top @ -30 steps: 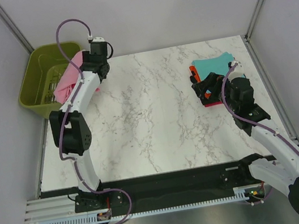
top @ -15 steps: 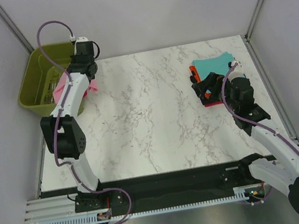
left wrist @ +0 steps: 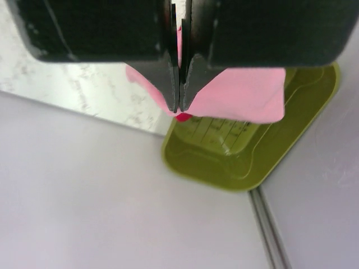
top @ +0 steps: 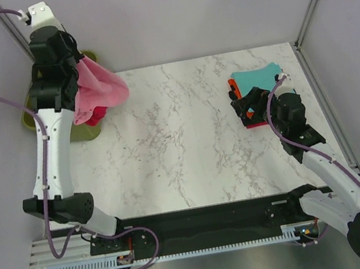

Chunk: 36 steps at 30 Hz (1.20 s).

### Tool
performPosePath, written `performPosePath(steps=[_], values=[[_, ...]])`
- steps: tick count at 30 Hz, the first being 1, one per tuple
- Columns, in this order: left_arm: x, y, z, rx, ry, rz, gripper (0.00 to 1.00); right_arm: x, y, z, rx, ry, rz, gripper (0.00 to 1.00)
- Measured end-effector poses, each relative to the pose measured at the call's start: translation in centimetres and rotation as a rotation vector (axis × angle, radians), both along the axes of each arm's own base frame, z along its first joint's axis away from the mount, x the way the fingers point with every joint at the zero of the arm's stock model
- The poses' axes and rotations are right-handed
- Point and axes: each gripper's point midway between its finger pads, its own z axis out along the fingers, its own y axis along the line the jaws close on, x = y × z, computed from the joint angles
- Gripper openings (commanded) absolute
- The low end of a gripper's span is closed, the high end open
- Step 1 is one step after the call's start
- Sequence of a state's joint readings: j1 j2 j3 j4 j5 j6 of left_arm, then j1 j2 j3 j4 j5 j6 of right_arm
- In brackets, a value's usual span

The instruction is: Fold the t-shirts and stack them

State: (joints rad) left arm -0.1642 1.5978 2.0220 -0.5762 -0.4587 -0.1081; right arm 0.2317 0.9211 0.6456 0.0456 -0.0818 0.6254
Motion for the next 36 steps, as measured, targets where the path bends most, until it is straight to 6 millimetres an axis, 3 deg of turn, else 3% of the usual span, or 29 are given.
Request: performPosePath(steps=[3,6,9,12,13,14,15,16,19,21,23,26,28,31,36], values=[[-3.1,-1.9,5.1,-0.044,-0.115,-0.083,0.02,0.0,0.0,0.0,0.000,0.000,0.000,0.98],[-5.5,-6.8,8.1,-0.088,-0.185,-0.246,0.02,0.0,0.0,0.0,0.000,0.000,0.000,0.98],[-8.3,-12.8,10.0,-0.157,-0.224,-0.477,0.02,0.0,0.0,-0.1,-0.001,0.004,0.000,0.98],[-10.5,-17.6,10.4,-0.212,-0.219,-0.679,0.04,0.1,0.0,-0.3,-0.002,0.009,-0.001,0.98],[-10.8,-18.8,10.1,-0.223,-0.204,-0.727,0.12,0.1,0.0,-0.3,-0.002,0.009,-0.001,0.98],[-10.9,-20.0,9.6,-0.232,-0.188,-0.771,0.43,0.1,0.0,-0.3,-0.002,0.008,-0.001,0.98],[-10.7,-20.8,9.1,-0.233,-0.170,-0.797,0.65,0.1,0.0,-0.3,-0.002,0.008,-0.001,0.98],[-10.4,-21.7,8.3,-0.238,-0.146,-0.820,0.95,0.1,0.0,-0.3,-0.002,0.008,-0.001,0.98],[-7.7,-23.3,4.6,-0.243,-0.039,-0.816,1.00,0.1,0.0,-0.3,-0.002,0.008,-0.001,0.98],[-5.4,-23.3,1.3,-0.242,0.053,-0.787,1.00,0.1,0.0,-0.3,-0.002,0.009,-0.001,0.98],[-2.4,-21.8,-2.5,-0.286,0.162,-0.736,1.00,0.1,0.0,-0.3,-0.002,0.009,-0.001,0.98],[2.1,-16.1,-8.3,-0.348,0.302,-0.581,1.00,0.1,0.0,-0.3,-0.002,0.010,0.000,0.98],[3.8,-12.1,-11.6,-0.349,0.369,-0.455,1.00,0.1,0.0,-0.3,-0.002,0.009,0.000,0.98],[3.9,-8.6,-15.4,-0.325,0.459,-0.321,1.00,0.1,0.0,-0.3,-0.001,0.010,0.000,0.98],[2.6,-7.3,-19.8,-0.257,0.562,-0.223,1.00,0.1,0.0,-0.3,0.003,0.010,-0.001,0.98]])
